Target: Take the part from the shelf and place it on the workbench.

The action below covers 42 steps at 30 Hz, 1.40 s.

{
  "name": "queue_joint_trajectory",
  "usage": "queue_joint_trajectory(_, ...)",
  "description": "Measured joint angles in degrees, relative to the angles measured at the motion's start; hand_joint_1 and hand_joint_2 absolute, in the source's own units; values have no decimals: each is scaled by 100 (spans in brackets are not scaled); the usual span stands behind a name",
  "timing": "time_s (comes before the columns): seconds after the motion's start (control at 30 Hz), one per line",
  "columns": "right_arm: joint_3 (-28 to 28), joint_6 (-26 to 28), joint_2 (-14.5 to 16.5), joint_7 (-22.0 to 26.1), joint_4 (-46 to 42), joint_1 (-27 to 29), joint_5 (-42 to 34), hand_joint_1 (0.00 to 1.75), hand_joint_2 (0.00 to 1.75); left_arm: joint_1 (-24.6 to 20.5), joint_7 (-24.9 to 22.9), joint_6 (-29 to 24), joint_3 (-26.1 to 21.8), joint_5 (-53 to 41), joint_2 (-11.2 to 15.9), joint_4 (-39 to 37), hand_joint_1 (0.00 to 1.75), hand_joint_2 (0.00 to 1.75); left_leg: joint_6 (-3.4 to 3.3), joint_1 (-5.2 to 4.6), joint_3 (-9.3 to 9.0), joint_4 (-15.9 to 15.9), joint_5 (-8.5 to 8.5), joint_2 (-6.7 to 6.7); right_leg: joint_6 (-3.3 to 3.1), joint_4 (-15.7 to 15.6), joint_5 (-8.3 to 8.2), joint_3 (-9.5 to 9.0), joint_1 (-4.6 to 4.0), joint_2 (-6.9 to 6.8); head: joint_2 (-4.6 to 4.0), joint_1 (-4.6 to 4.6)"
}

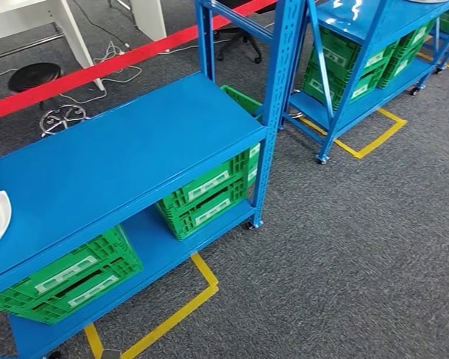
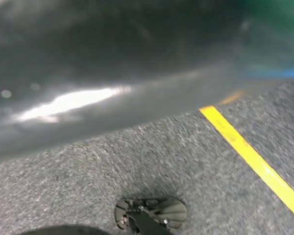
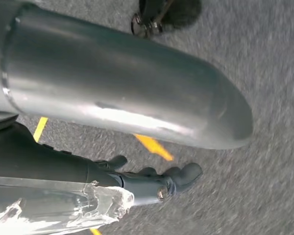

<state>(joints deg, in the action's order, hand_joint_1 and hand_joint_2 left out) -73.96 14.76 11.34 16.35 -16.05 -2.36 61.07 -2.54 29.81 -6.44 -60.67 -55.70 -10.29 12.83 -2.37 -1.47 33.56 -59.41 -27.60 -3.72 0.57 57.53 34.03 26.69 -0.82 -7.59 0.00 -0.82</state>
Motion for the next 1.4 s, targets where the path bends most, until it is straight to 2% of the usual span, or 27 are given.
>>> queue_joint_trajectory(0.03,0,2,-1,1,-1,-18,15,0,0,16,-2,-5,-2,1,-3,1,0,0,1,23,-24,49,22,69,21,6,33,-28,3,49,0,-8)
queue_joint_trajectory(0.1,2,5,-2,9,-2,-34,42,0,0,20,-6,-27,-13,0,-15,2,0,0,-5,81,-79,145,63,212,73,315,238,76,32,367,0,-23)
queue_joint_trajectory(0.13,2,6,-3,14,-2,-27,48,0,0,10,-8,-37,-20,0,-22,2,0,0,-10,92,-89,158,66,286,102,653,390,251,61,564,0,-34)
queue_joint_trajectory(0.2,3,7,-4,18,-2,-2,54,0,0,-12,-9,-55,-34,-1,-38,2,0,0,-11,113,-96,159,55,455,161,1369,609,698,116,725,0,-43)
queue_joint_trajectory(0.23,2,8,-6,21,-2,7,55,0,0,-11,-9,-65,-42,-1,-44,2,0,0,0,125,-108,157,42,541,192,1541,576,862,142,744,0,-42)
queue_joint_trajectory(0.27,1,8,-9,26,-2,12,57,0,0,-7,-9,-77,-51,-1,-49,2,0,0,22,143,-128,153,25,624,225,1496,421,928,168,753,0,-43)
queue_joint_trajectory(0.33,0,7,-16,37,-2,18,64,0,0,2,-7,-101,-75,-5,-57,3,0,0,95,187,-177,130,-23,782,299,902,-89,794,239,841,0,-44)
queue_joint_trajectory(0.37,0,6,-19,42,-1,21,67,0,0,-3,-4,-111,-86,-8,-57,4,0,0,141,199,-186,100,-52,859,328,568,-265,677,272,969,0,-58)
queue_joint_trajectory(0.4,1,5,-19,44,-1,24,70,0,0,-10,-1,-121,-95,-11,-58,5,0,0,187,207,-180,77,-70,931,327,335,-361,578,294,1077,0,-66)
queue_joint_trajectory(0.47,1,3,-18,45,0,25,76,0,0,-12,4,-132,-104,-15,-60,7,0,0,272,221,-144,62,-67,1053,264,209,-351,499,285,1177,0,-79)
queue_joint_trajectory(0.53,-1,5,-20,47,-2,18,84,0,0,12,4,-137,-116,-17,-63,8,0,0,336,241,-120,70,-59,1073,163,200,-363,478,272,1062,0,-71)
queue_joint_trajectory(0.57,-2,8,-22,50,-3,16,90,0,0,18,4,-139,-122,-19,-63,8,0,0,360,239,-84,-3,-108,955,114,183,-371,463,268,1002,0,-52)
queue_joint_trajectory(0.6,-2,10,-24,54,-4,18,96,0,0,13,4,-140,-128,-21,-62,9,0,0,378,233,5,-186,-216,796,70,164,-374,447,263,928,0,-33)
queue_joint_trajectory(0.67,-2,12,-26,60,-6,31,103,0,0,-15,4,-143,-134,-26,-62,9,0,0,398,222,346,-865,-542,490,3,151,-358,425,226,759,0,6)
queue_joint_trajectory(0.73,-2,12,-26,61,-6,37,104,0,0,-24,4,-142,-136,-31,-61,9,0,0,389,220,650,-1442,-716,431,-33,151,-332,413,188,588,0,9)
queue_joint_trajectory(0.77,-2,12,-26,61,-6,34,105,0,0,-15,4,-142,-137,-33,-61,9,0,0,368,215,670,-1465,-645,423,-44,151,-320,401,170,512,0,9)
queue_joint_trajectory(0.83,-2,12,-26,61,-6,26,108,0,0,1,4,-142,-140,-35,-60,10,0,0,279,175,416,-943,-265,337,-50,150,-289,358,140,376,0,9)
queue_joint_trajectory(0.9,-2,0,-25,66,-6,26,114,0,0,-13,5,-142,-143,-36,-54,13,0,0,168,80,81,-276,-19,62,-24,152,-246,319,107,247,0,9)
queue_joint_trajectory(0.97,-2,-32,-23,78,-6,24,118,0,0,-32,8,-137,-143,-39,-50,15,0,87,121,14,-28,-16,-19,-77,21,146,-217,299,83,110,0,13)
queue_joint_trajectory(1.03,-3,-64,-25,88,-6,-1,120,0,0,-11,10,-134,-143,-43,-50,15,0,175,108,29,-38,57,1,49,71,128,-193,270,83,39,0,20)
queue_joint_trajectory(1.1,-2,-90,-32,98,-6,-24,121,0,0,9,12,-133,-146,-43,-54,16,0,175,79,71,-80,144,46,177,120,294,-56,325,104,321,0,17)
queue_joint_trajectory(1.17,-1,-120,-39,109,-6,-13,121,0,0,-8,12,-128,-148,-43,-64,17,0,175,57,95,-97,176,69,316,152,886,249,606,127,668,0,-1)
queue_joint_trajectory(1.23,-1,-152,-43,120,-6,12,119,0,0,-18,11,-122,-148,-48,-72,17,0,175,50,97,-97,173,71,481,178,1520,448,954,137,743,0,-11)
queue_joint_trajectory(1.27,-1,-175,-49,129,-6,20,115,0,0,-13,11,-119,-148,-52,-74,17,0,175,52,99,-103,170,68,563,189,1606,394,1033,143,749,0,-10)
queue_joint_trajectory(1.3,-2,-207,-57,143,-6,23,110,0,0,-9,11,-117,-149,-56,-76,17,0,175,59,106,-111,165,65,641,202,1481,232,1013,152,754,0,-10)
queue_joint_trajectory(1.33,-3,-241,-68,166,-6,23,103,0,0,-5,11,-113,-149,-59,-78,17,0,175,73,115,-121,156,57,701,214,1161,-5,897,167,765,0,-11)
queue_joint_trajectory(1.4,-4,-288,-84,234,-5,1,88,0,0,0,14,-106,-153,-63,-78,17,0,175,127,118,-120,114,28,794,219,485,-310,627,190,836,0,-33)
